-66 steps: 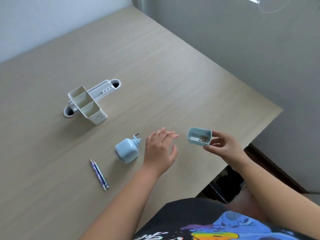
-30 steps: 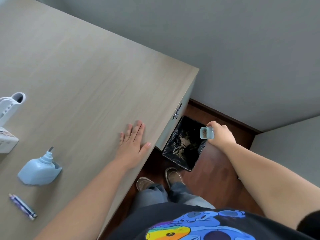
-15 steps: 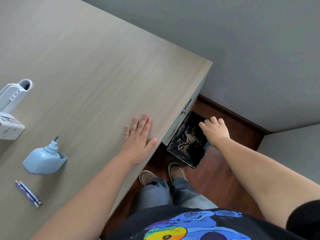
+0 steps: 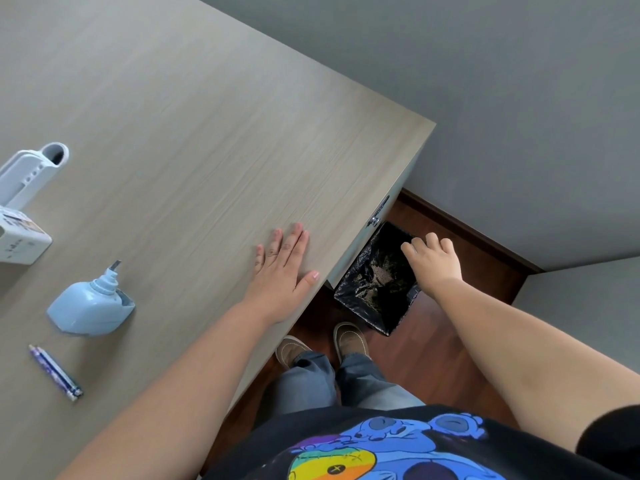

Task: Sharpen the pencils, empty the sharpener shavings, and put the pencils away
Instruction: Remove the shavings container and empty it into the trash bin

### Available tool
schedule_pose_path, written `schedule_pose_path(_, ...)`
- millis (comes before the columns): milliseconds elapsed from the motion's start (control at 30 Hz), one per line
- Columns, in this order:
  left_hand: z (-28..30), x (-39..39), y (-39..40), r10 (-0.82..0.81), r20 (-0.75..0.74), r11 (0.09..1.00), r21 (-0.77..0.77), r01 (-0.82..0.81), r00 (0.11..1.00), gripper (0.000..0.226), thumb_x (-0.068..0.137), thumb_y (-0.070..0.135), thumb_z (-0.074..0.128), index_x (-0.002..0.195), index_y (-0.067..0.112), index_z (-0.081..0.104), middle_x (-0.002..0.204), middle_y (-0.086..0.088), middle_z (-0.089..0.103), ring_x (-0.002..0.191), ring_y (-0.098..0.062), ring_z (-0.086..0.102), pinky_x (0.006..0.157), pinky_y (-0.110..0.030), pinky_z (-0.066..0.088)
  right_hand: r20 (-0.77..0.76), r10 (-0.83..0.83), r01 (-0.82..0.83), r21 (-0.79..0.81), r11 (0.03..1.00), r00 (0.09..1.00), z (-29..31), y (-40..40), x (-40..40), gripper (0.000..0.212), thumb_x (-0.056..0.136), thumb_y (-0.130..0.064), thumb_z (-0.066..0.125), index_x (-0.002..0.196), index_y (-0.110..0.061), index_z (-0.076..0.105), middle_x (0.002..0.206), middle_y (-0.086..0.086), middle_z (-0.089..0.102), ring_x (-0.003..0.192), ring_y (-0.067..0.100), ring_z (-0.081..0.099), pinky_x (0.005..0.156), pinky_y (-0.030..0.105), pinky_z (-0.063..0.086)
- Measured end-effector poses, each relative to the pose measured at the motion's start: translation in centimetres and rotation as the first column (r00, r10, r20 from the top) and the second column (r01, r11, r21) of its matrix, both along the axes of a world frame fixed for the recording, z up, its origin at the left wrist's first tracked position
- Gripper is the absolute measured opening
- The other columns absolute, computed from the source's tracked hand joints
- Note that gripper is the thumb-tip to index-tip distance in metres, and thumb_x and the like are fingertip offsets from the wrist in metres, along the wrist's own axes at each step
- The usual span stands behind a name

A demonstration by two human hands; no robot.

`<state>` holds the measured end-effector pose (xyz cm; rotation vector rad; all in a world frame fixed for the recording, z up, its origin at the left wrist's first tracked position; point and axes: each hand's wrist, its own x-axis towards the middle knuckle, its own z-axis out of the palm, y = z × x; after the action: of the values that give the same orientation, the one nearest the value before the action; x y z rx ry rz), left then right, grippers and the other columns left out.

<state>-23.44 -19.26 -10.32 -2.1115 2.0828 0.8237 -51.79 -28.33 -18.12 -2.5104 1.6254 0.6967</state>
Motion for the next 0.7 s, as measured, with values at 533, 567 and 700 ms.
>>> schedule_pose_path(533,-0.1,-0.2,0.0,0.009,0.018,1.000,0.003,-0.009,1.000,0.071,0.096,0.051,0.027,0.147,0.029,-0.016,0.153,0.014,-0.028,0.138,-0.015,-0.032,0.114,-0.042,-0.019,0.171,-0.130,0.133,-0.006,0.991,0.977,-1.4,0.3,-1.3,0.060,0.074,-0.002,0.058,0.125,-0.028,0.042,0.126,-0.004,0.052,0.103,0.026,0.038,0.082,0.037,0.030)
schedule_pose_path(567,-0.1,-0.2,0.0,0.011,0.016,1.000,0.004,-0.011,1.000,0.071,0.096,0.051,0.027,0.147,0.029,-0.016,0.153,0.014,-0.028,0.138,-0.015,-0.032,0.114,-0.042,-0.019,0.235,-0.205,0.205,0.024,0.978,0.950,-1.5,0.3,-1.3,0.061,0.076,-0.006,0.059,0.129,-0.029,0.040,0.129,-0.004,0.052,0.105,0.027,0.038,0.084,0.038,0.031)
schedule_pose_path(700,0.1,-0.1,-0.1,0.012,-0.011,1.000,0.013,-0.012,1.000,0.071,0.096,0.050,0.030,0.147,0.030,-0.015,0.153,0.016,-0.028,0.139,-0.015,-0.031,0.114,-0.043,-0.017,0.477,-0.634,0.557,0.313,0.769,0.608,-1.4,0.6,-2.0,0.066,0.077,-0.015,0.065,0.136,-0.030,0.040,0.136,0.002,0.049,0.115,0.032,0.041,0.093,0.044,0.039)
